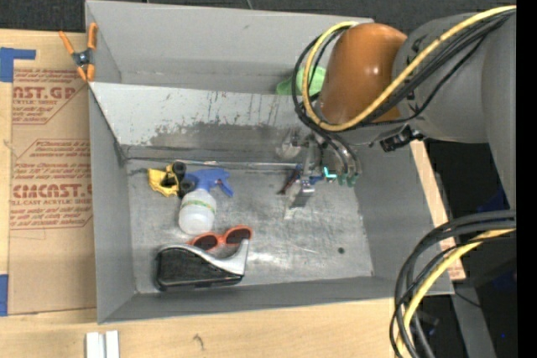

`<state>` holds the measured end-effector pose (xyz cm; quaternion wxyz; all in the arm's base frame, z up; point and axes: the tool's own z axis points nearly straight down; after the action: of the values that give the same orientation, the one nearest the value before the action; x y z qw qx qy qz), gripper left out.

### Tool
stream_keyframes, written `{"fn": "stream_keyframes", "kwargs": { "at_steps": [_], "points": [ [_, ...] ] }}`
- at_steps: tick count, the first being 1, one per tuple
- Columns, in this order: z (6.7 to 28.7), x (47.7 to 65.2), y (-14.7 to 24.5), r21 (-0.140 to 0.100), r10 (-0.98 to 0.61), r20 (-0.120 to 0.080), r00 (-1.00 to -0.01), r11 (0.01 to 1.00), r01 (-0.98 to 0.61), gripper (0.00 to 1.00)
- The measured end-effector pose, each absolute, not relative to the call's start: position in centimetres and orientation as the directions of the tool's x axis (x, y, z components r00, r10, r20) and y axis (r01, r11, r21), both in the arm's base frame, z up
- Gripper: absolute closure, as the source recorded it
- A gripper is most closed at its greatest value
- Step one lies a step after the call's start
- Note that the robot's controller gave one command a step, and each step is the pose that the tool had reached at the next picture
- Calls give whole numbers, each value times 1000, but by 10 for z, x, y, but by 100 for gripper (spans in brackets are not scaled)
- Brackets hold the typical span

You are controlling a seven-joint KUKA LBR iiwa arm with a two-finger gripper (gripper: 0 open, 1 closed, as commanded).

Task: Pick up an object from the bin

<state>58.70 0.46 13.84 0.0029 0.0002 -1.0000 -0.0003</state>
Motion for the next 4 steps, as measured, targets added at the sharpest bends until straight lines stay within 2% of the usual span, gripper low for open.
{"fn": "stream_keyframes", "kwargs": {
  "at_steps": [1, 2, 3, 4],
  "points": [
    [142, 589, 5, 1, 0, -1, -1000, 1000, 0, 0],
    [77, 591, -45, 9, 44, -18, -999, 999, 44, 0],
    [80, 587, -44, 2, 48, -4, -999, 999, 48, 0],
    [100, 591, -79, 1, 71, -3, -997, 997, 71, 0]
  ]
}}
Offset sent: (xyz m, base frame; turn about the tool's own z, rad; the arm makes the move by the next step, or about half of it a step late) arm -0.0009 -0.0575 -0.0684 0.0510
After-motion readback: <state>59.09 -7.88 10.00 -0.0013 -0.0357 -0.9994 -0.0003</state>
